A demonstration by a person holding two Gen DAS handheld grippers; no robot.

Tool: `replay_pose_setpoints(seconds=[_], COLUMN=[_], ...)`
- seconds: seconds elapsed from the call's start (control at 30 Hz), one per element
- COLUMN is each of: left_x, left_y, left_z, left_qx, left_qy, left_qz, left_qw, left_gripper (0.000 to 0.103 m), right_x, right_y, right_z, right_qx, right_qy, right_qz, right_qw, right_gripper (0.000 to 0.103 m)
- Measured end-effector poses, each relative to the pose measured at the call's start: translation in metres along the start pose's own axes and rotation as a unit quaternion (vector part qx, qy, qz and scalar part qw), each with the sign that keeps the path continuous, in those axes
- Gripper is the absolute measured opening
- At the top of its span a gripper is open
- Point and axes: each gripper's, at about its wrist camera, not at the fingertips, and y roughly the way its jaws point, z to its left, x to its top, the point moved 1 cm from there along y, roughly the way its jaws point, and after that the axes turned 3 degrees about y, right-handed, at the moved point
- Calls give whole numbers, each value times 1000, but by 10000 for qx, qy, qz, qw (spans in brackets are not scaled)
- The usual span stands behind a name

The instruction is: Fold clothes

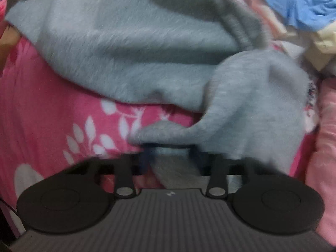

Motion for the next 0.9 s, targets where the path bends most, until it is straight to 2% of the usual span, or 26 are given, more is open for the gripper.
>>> replay_pose_setpoints(seconds=[0.07,0.13,0.23,0.3,0.37,0.4,0.47,0.53,0.6,0.67,0.73,0.8,0.87,0.9], left_x=[-2,-2,-3,-4,-4,-5,-4,-3,-2,0,2,5,8,9], left_y=[1,2,1,0,-2,-3,-7,-12,-17,-20,-23,-28,-31,-31], left_z=[5,9,13,15,17,19,22,25,27,28,27,25,22,21], left_qx=[16,33,66,92,123,131,146,161,165,162,135,86,42,22], left_qy=[-63,-114,-149,-134,-101,-82,2,173,409,611,823,1045,1248,1341], left_qz=[-7,-15,-33,-59,-107,-135,-217,-348,-490,-573,-654,-797,-929,-990], left_qw=[10000,9999,9999,9998,9998,9998,9997,9991,9978,9964,9944,9913,9878,9860], left_gripper=[103,103,103,103,102,102,102,102,102,102,100,100,94,92], right_x=[7,18,36,43,47,47,50,55,66,80,97,114,131,140], right_y=[-15,-32,-54,-60,-67,-73,-90,-110,-121,-122,-109,-88,-68,-58], right_z=[-15,-38,-87,-119,-146,-151,-155,-150,-137,-106,-58,-9,31,48], right_qx=[-149,-528,-1105,-1418,-1664,-1744,-1898,-2006,-1679,-926,-223,309,722,912], right_qy=[216,446,1086,1426,1732,1826,1884,1760,1559,1054,239,-585,-1202,-1449], right_qz=[-145,-375,-645,-690,-752,-854,-1130,-1525,-1927,-2214,-2297,-2287,-2282,-2275], right_qw=[9996,9969,9858,9771,9678,9638,9569,9516,9541,9650,9727,9712,9635,9586], right_gripper=[9,9,11,18,32,34,48,51,51,50,48,45,35,34])
